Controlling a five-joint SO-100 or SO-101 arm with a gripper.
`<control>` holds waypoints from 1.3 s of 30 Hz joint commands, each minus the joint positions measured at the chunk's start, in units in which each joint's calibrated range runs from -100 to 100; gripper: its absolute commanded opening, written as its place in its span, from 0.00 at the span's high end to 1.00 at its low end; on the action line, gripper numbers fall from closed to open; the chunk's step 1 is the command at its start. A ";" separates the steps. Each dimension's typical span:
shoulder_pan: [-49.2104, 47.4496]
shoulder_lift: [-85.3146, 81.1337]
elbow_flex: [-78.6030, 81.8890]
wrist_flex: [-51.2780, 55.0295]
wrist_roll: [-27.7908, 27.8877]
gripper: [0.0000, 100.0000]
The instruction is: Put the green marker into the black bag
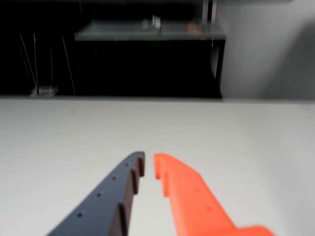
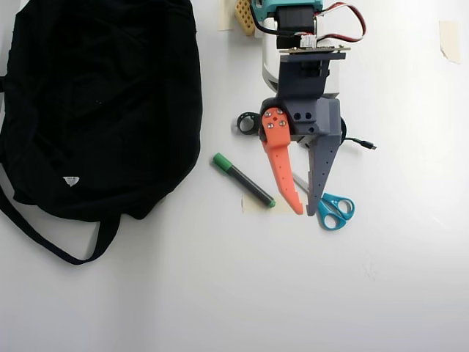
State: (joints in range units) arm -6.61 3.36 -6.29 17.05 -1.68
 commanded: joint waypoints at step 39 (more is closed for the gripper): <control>0.33 1.70 -6.20 19.99 -0.26 0.97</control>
State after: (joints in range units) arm -6.25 7.35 -7.94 25.89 -1.78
